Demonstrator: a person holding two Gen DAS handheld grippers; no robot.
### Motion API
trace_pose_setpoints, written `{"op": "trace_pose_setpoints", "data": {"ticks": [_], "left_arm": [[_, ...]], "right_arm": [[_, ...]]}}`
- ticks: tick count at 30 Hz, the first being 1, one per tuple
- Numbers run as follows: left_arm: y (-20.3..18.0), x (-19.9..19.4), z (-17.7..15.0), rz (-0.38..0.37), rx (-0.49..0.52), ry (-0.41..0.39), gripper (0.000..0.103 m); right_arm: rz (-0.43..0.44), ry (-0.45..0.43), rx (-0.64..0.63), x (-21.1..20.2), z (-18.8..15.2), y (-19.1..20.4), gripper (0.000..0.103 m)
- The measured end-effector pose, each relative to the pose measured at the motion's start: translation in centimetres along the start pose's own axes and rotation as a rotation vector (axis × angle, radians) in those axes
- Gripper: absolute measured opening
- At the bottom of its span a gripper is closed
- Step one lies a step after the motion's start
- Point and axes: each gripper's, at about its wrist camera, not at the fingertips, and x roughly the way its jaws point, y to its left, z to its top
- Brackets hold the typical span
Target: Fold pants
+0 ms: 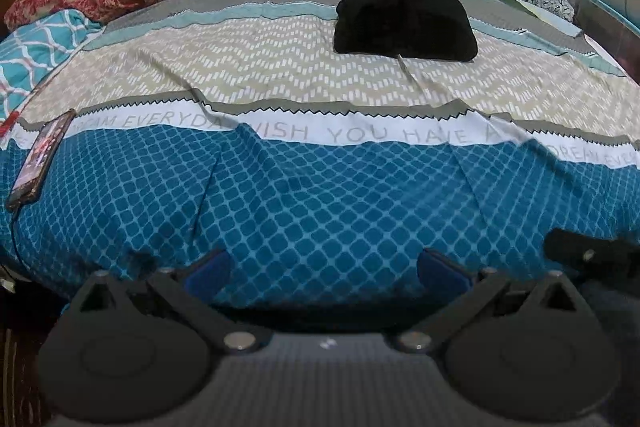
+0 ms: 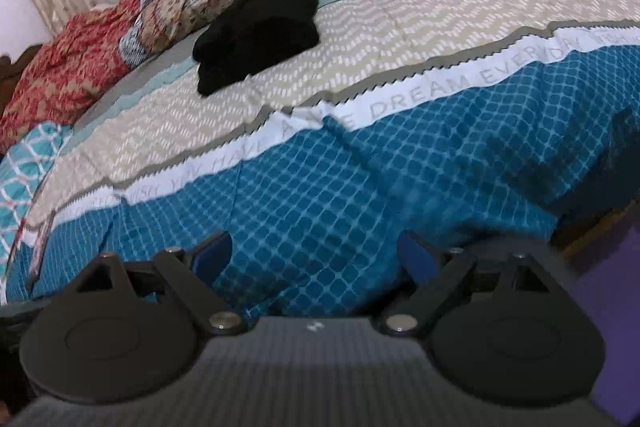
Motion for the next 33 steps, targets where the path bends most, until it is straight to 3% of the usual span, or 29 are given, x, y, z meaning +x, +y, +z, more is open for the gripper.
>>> {"op": "trace_pose_setpoints", "data": {"ticks": [6, 18, 29, 33], "left_arm": [[-0.2, -0.6, 0.0, 0.012, -0.016, -0.019, 0.103], [-2.2, -1.8, -0.2, 0.043, 0.062, -0.037, 0.103], [-2.2, -3.0, 1.5, 0.034, 0.083, -0.031, 0.103], [-2.1, -5.1, 1.9, 0.022, 0.083, -0.096, 0.103]], "right_arm": [[-0.009, -0.015, -0.067, -0.5, -0.7, 1.1, 0.092], [-0.077, -0.114, -0.021, -3.1, -0.9, -0.3, 0.094], [-0.014, -0.075, -0.028, -4.8, 1.4, 0.3, 0.094], [0.035, -0.049, -0.022, -5.9, 1.8, 1.2, 0.097]]}}
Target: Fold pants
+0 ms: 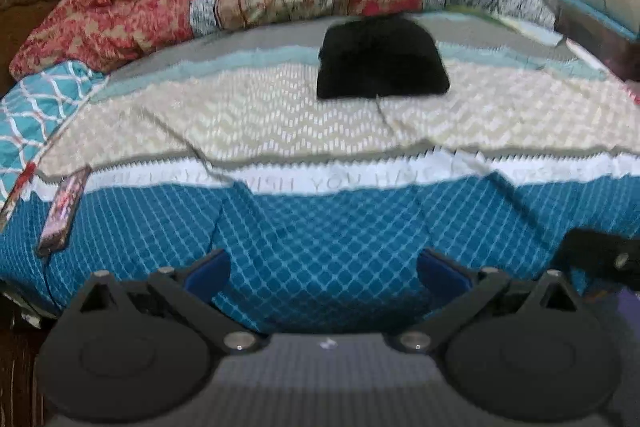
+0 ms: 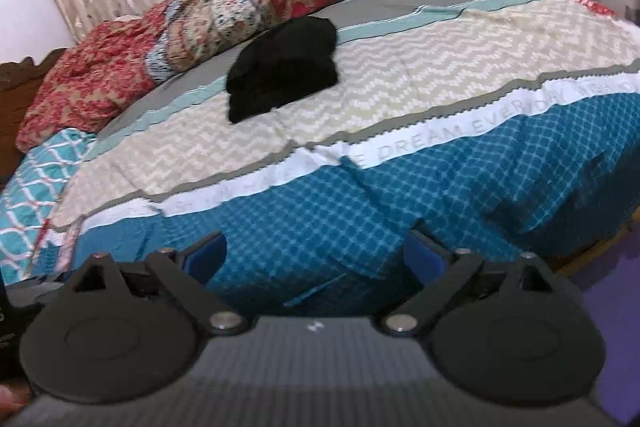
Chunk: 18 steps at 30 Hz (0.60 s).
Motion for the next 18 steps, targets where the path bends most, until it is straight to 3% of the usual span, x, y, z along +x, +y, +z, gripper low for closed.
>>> {"op": "trace_pose_setpoints", "data": {"ticks": [8, 11, 18], "left_arm": [[-0.2, -3.1, 0.8, 0.0, 0.025, -0.052, 0.103], [-0.1, -3.5, 0.8, 0.021, 0.014, -0.041, 0.103], [0.6, -3.2, 0.5, -0.002, -0.038, 0.035, 0.103]], "right_arm": [[0.019, -0.01, -0.023, -1.9, -0.5, 1.3, 0.098], [0.02, -0.014, -0.033, -1.9, -0.6, 1.9, 0.103], [0.007, -0.01, -0.03, -1.8, -0.7, 1.9, 0.103]]}}
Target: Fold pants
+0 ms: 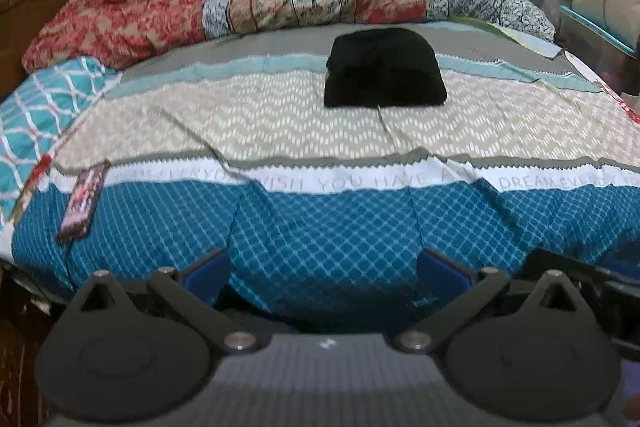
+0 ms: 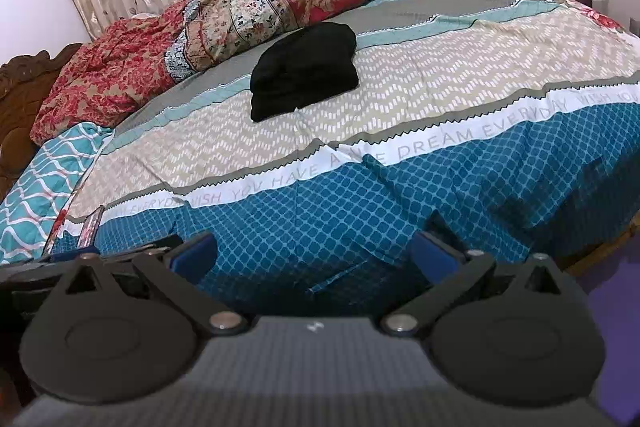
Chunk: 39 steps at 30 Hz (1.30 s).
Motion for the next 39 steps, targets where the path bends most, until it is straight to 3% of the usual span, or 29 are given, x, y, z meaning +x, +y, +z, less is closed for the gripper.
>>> {"op": "trace_pose_setpoints", "data": {"ticks": [26, 39], "left_arm": [[-0.1, -0.2, -1.0, 0.019, 0.042, 0.026, 0.103], [-0.4, 0.9, -1.5, 0.092, 0.094, 0.057, 0.103]], "right_arm": [[-0.022, 0.002, 0.038, -0.3, -0.3, -0.7, 0.103], [-0.014, 0.047, 0.046, 0.2, -0.5, -0.8, 0.103]]}}
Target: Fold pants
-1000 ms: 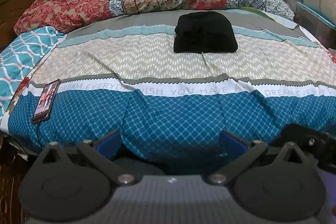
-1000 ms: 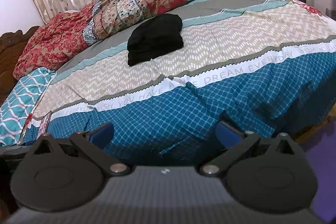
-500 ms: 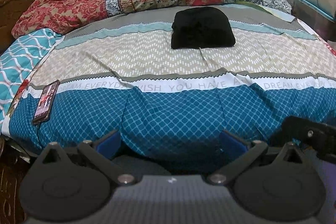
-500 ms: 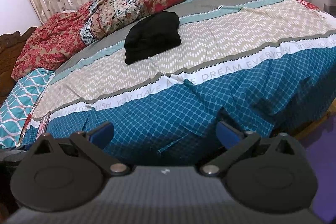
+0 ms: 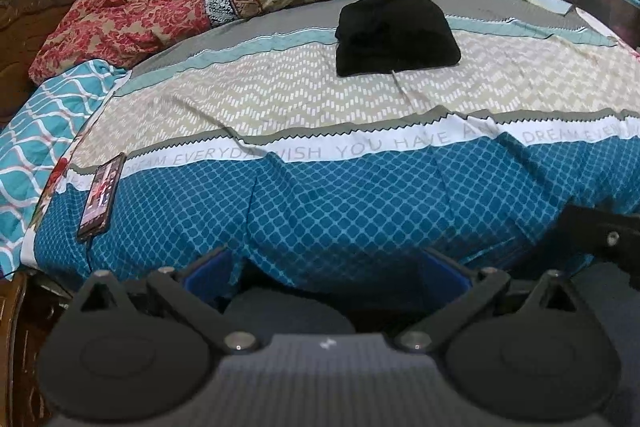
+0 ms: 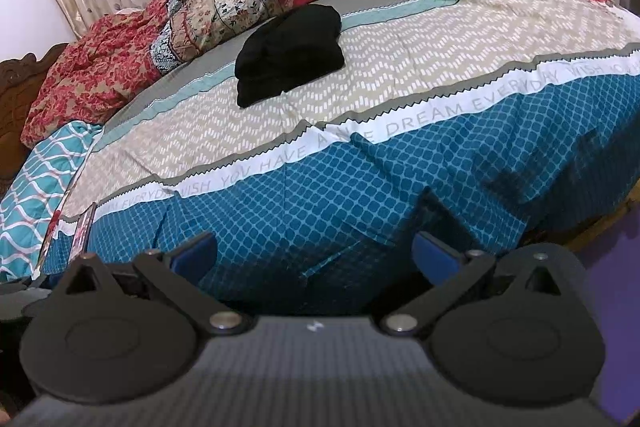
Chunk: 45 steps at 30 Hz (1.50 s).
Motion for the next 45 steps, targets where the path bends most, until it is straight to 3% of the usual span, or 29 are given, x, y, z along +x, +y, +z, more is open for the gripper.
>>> {"op": "trace_pose_setpoints", "data": {"ticks": [27, 45], "left_arm": [[0.5, -0.5, 0.4, 0.017, -0.011, -0.016, 0.103], [1.9, -0.4, 0.6, 0.025, -0.108, 0.003, 0.103]], "right_arm": [[0.0, -0.003, -0.032, 0.1, 0.1, 0.6, 0.103], [-0.013, -0.06, -0.093, -0.4, 0.0, 1.4, 0.103]]}}
